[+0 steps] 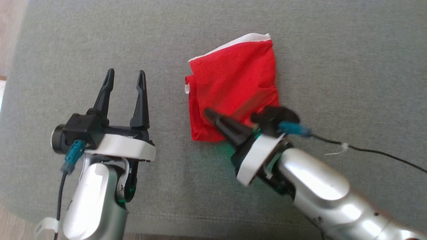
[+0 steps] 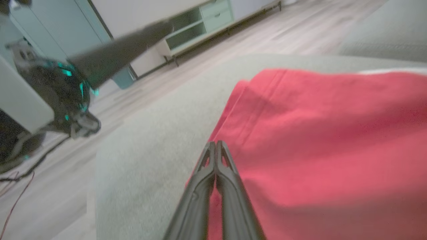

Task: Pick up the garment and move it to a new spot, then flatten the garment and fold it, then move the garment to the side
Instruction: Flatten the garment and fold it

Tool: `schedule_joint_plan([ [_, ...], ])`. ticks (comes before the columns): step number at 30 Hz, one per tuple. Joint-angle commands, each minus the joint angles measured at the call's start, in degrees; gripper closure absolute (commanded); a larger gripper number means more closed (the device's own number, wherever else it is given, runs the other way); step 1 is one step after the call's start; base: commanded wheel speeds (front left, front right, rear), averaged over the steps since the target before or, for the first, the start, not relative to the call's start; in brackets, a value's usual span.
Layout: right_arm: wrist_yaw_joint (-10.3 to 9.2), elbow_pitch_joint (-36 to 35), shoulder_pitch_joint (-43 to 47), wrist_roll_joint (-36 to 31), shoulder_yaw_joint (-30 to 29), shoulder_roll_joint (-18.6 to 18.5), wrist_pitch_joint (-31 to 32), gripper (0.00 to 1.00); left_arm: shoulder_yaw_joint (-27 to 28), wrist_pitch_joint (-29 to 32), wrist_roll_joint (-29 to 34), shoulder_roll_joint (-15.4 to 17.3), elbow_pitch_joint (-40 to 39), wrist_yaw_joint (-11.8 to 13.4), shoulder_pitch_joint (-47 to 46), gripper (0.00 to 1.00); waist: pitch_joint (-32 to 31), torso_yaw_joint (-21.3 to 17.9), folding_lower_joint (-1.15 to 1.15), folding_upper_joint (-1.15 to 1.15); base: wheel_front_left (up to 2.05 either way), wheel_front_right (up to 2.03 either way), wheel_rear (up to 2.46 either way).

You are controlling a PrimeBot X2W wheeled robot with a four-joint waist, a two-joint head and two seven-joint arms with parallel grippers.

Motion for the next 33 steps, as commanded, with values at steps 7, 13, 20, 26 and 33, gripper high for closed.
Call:
schedule_joint_plan([
  [7, -0.28, -6.71, 7.18, -2.65, -16.34, -1.29, -4.61, 0.0, 3.4, -0.3, 0.82, 1.45, -1.89, 0.52, 1.93, 0.0, -3.09, -3.17, 0.0, 0.0, 0.0, 0.0, 0.0],
  [13, -0.28, -11.83, 14.91, -10.07, -36.4, -1.33, -4.63, 0.0, 4.41, -0.3, 0.77, 2.7, -2.35, 1.03, 4.17, 0.0, -5.2, -5.79, 0.0, 0.0, 0.0, 0.0, 0.0],
  [20, -0.28, -19.32, 22.82, -15.93, -48.46, -0.05, -0.19, 0.0, 4.66, 0.18, 0.6, 3.79, -2.98, 1.41, 6.3, 0.0, -7.83, -7.3, 0.0, 0.0, 0.0, 0.0, 0.0],
  [26, -0.28, -23.85, 27.11, -17.64, -51.33, 1.14, 3.09, 0.0, 4.68, 0.65, 0.32, 4.27, -3.41, 1.67, 8.08, 0.0, -9.72, -7.81, 0.0, 0.0, 0.0, 0.0, 0.0],
  [33, -0.28, -26.71, 30.86, -18.36, -52.26, 2.43, 6.02, 0.0, 4.76, 1.54, -0.05, 4.82, -3.81, 2.31, 10.94, 0.0, -12.41, -7.78, 0.0, 0.0, 0.0, 0.0, 0.0],
])
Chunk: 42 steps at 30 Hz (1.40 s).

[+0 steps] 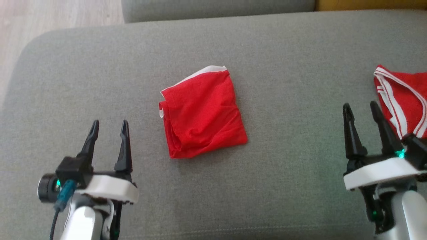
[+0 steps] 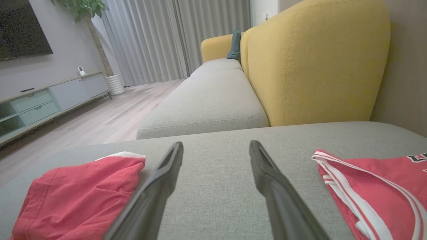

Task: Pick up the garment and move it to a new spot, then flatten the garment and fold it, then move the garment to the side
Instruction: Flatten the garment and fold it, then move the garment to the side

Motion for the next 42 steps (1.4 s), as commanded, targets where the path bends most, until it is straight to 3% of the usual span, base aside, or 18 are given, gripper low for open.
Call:
schedule_joint_plan([
  [1, -0.28, -2.39, -0.11, -0.63, 0.93, 0.07, 0.48, 0.0, 2.36, 0.12, -0.49, 1.16, -2.14, 0.38, -0.78, 0.0, -0.79, 0.06, 0.0, 0.0, 0.0, 0.0, 0.0],
  [29, -0.28, -4.57, 2.36, -1.22, 0.2, 0.96, 2.98, 0.0, 1.19, 1.84, -1.33, 2.39, -3.25, 1.35, 1.4, 0.0, -2.16, -0.07, 0.0, 0.0, 0.0, 0.0, 0.0],
  [36, -0.28, -4.34, 2.1, -1.54, -0.46, 0.76, 3.35, 0.0, 0.59, 1.76, -1.34, 2.24, -3.46, 1.45, 0.54, 0.0, -1.43, 1.27, 0.0, 0.0, 0.0, 0.0, 0.0],
  [42, -0.28, -4.86, 0.58, -2.12, -0.47, -0.39, 4.43, 0.0, -0.39, 1.05, -1.23, 1.6, -4.24, 1.22, -2.01, 0.0, 1.52, 4.75, 0.0, 0.0, 0.0, 0.0, 0.0],
])
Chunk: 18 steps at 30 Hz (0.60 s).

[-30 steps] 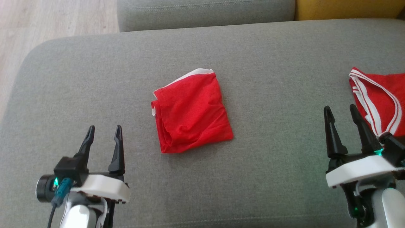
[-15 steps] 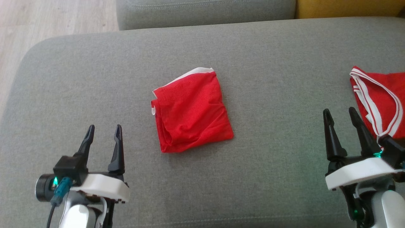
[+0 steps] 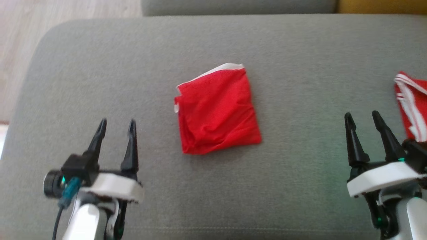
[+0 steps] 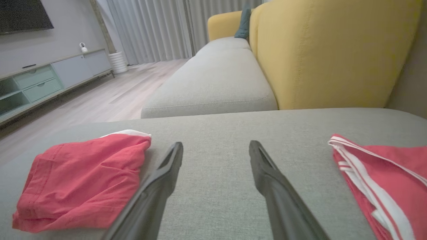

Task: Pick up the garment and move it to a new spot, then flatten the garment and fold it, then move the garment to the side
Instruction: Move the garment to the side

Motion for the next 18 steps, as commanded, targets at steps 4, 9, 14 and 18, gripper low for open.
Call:
schedule_joint_plan([
  [4, -0.28, -1.76, -5.32, -0.49, 2.12, -2.31, 1.4, 0.0, 1.04, -1.56, -0.23, -0.49, -2.46, -0.26, -6.54, 0.0, 4.57, 4.87, 0.0, 0.0, 0.0, 0.0, 0.0],
  [9, -0.28, 2.08, -10.23, -0.05, 4.91, -3.75, 3.03, 0.0, -0.12, -2.7, -0.38, -1.88, -1.69, -0.75, -9.85, 0.0, 8.17, 8.93, 0.0, 0.0, 0.0, 0.0, 0.0],
  [14, -0.28, 9.79, -15.9, 1.14, 9.2, -4.09, 3.62, 0.0, -0.99, -3.4, -0.74, -3.18, -0.16, -1.12, -12.23, 0.0, 10.75, 12.5, 0.0, 0.0, 0.0, 0.0, 0.0],
  [18, -0.28, 15.13, -18.97, 2.71, 11.96, -3.27, 3.62, 0.0, -1.05, -3.52, -0.79, -3.69, 0.12, -1.26, -13.11, 0.0, 11.62, 13.66, 0.0, 0.0, 0.0, 0.0, 0.0],
])
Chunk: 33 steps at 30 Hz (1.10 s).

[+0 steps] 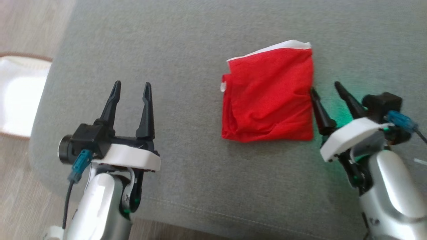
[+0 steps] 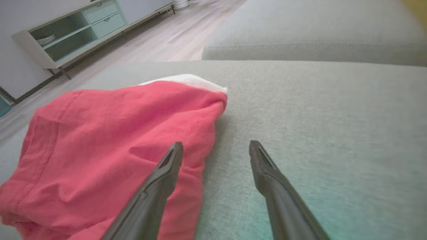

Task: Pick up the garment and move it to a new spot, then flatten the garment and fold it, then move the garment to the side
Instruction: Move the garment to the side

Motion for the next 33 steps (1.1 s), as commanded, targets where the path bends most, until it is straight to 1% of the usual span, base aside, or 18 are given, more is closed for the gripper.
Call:
schedule_joint_plan([
  [1, -0.28, -0.1, -2.09, 0.61, 1.9, 0.4, 0.18, 0.0, 1.68, -0.66, -0.08, 0.47, -1.99, -0.15, -2.43, 0.0, 1.0, 0.96, 0.0, 0.0, 0.0, 0.0, 0.0],
  [6, -0.28, 6.23, -4.71, 1.2, 3.66, 1.63, 2.77, 0.0, 2.12, -0.67, 0.3, 0.08, -2.43, -0.33, -2.73, 0.0, 1.47, 1.12, 0.0, 0.0, 0.0, 0.0, 0.0],
  [7, -0.28, 7.3, -5.04, 1.43, 3.95, 1.9, 3.45, 0.07, 2.19, -0.67, 0.37, 0.02, -2.43, -0.39, -2.74, 0.0, 1.5, 1.09, 0.0, 0.0, 0.0, 0.0, 0.0],
  [8, -0.28, 8.33, -5.31, 1.59, 4.23, 2.11, 4.22, 0.51, 2.28, -0.68, 0.44, -0.04, -2.44, -0.46, -2.76, 0.0, 1.5, 1.01, 0.0, 0.0, 0.0, 0.0, 0.0],
  [9, -0.28, 9.14, -5.57, 1.71, 4.51, 2.29, 4.85, 0.67, 2.37, -0.68, 0.52, -0.09, -2.45, -0.53, -2.77, 0.0, 1.51, 0.91, 0.0, 0.0, 0.0, 0.0, 0.0],
  [10, -0.28, 9.63, -5.82, 1.88, 4.74, 2.46, 5.08, 1.0, 2.44, -0.68, 0.61, -0.14, -2.48, -0.59, -2.78, 0.0, 1.51, 0.81, 0.0, 0.0, 0.0, 0.0, 0.0],
  [17, -0.28, 10.35, -6.75, 2.7, 6.39, 2.54, 4.53, 1.0, 2.95, -0.68, 1.28, -0.33, -2.71, -0.94, -2.62, 0.0, 1.35, -0.64, 0.0, 0.0, 0.0, 0.0, 0.0],
  [21, -0.28, 9.12, -6.46, 2.81, 7.7, 1.86, 3.74, 1.0, 3.51, -0.68, 2.0, -0.14, -3.01, -1.23, -2.57, 0.0, 1.3, -3.03, 0.0, 0.0, 0.0, 0.0, 0.0],
  [25, -0.28, 7.28, -4.85, 2.93, 8.63, 0.96, 3.26, 1.0, 4.25, -0.68, 2.66, 0.45, -3.43, -1.39, -2.43, 0.0, 1.04, -7.14, 0.0, 0.0, 0.0, 0.0, 0.0],
  [33, -0.28, 3.18, -1.79, 3.22, 9.19, -2.88, 3.8, 1.0, 4.6, -0.69, 4.01, 2.32, -4.56, -1.82, -2.78, 0.0, 1.2, -18.53, 0.0, 0.0, 0.0, 0.0, 0.0],
])
